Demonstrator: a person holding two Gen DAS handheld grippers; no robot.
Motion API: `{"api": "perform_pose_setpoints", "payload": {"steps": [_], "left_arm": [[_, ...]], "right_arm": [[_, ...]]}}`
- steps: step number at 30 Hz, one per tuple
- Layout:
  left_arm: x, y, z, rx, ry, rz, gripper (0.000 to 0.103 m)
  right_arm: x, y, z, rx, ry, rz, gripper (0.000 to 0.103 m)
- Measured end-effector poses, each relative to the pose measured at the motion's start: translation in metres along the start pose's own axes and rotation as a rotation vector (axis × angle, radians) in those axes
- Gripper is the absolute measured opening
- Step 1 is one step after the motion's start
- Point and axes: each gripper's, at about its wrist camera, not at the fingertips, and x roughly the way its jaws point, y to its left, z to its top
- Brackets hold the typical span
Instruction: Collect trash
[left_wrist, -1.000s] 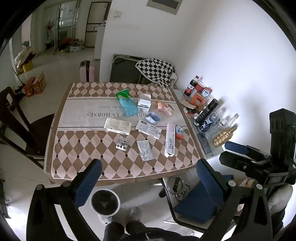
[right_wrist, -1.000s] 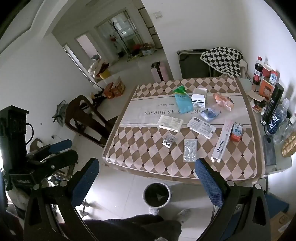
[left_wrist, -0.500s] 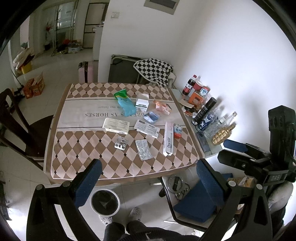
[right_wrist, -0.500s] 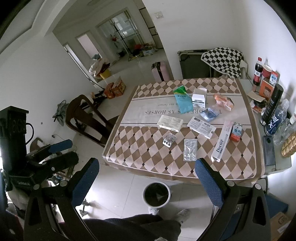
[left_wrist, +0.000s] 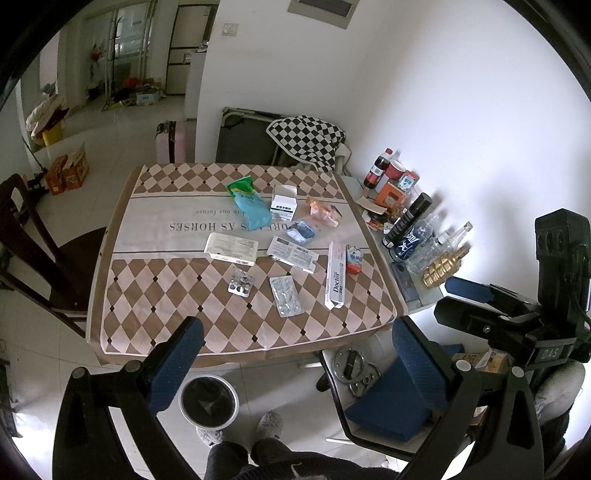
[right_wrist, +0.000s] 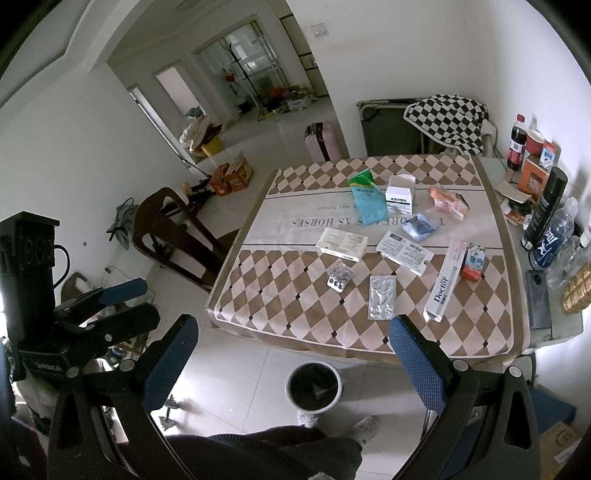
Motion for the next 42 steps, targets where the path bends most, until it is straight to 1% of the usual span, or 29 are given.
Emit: {"api": "perform_pose_setpoints", "payload": {"steps": [42], "left_arm": [[0.0009, 0.0013, 0.0004, 0.001, 0.002, -0.001, 0.103]], "right_arm": [[0.0097, -0.0012, 0.0037, 0.003, 0.001, -0.001, 0.103]]}}
